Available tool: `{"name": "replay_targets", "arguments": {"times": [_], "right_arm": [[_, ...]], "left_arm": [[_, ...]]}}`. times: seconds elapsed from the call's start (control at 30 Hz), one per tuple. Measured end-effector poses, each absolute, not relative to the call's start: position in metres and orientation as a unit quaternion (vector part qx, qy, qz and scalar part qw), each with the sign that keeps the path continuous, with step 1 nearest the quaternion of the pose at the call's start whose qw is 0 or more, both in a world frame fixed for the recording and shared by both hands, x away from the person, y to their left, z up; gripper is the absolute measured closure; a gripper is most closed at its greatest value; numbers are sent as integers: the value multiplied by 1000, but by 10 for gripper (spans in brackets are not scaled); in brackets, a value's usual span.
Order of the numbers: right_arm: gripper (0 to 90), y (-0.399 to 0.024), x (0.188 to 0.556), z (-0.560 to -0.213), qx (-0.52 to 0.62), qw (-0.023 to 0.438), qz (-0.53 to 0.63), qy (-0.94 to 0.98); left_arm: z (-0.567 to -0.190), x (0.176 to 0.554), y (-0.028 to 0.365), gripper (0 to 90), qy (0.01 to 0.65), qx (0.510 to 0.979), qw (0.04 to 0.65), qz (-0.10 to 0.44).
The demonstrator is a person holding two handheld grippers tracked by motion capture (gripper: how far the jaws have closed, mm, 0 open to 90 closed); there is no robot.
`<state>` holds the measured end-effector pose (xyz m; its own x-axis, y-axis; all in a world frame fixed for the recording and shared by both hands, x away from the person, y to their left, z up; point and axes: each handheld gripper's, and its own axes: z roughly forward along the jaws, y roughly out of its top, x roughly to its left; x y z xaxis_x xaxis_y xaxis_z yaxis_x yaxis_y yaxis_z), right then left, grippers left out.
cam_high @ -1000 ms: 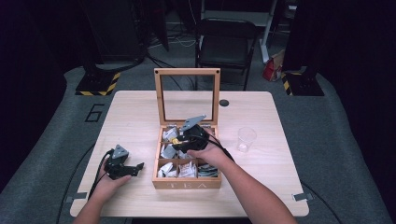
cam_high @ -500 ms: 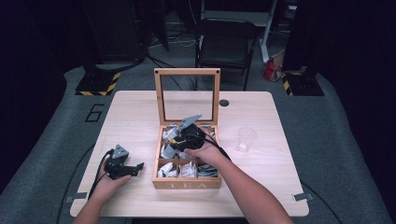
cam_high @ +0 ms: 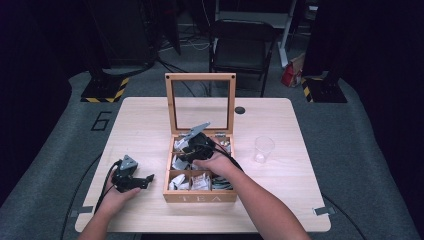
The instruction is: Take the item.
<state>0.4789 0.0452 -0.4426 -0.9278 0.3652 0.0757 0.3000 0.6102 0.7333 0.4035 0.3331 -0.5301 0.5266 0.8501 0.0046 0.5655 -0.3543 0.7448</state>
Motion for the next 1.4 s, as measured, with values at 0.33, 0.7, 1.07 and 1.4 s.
{"name": "replay_targets", "arguments": {"times": [0.33,0.7,1.07,1.4], "right_arm": [[664,49,479,-446,180,25,386,904],[742,48,477,-444,171,12,389,905],[836,44,473,-442,164,13,399,902],[881,45,470,-439,155,4,403,902]], "left_arm": [[-530,403,333,141,443,798,355,200],[-530,403,333,141,444,798,355,200],[-530,403,333,141,444,798,355,200],[-530,403,333,141,444,798,356,200]]}}
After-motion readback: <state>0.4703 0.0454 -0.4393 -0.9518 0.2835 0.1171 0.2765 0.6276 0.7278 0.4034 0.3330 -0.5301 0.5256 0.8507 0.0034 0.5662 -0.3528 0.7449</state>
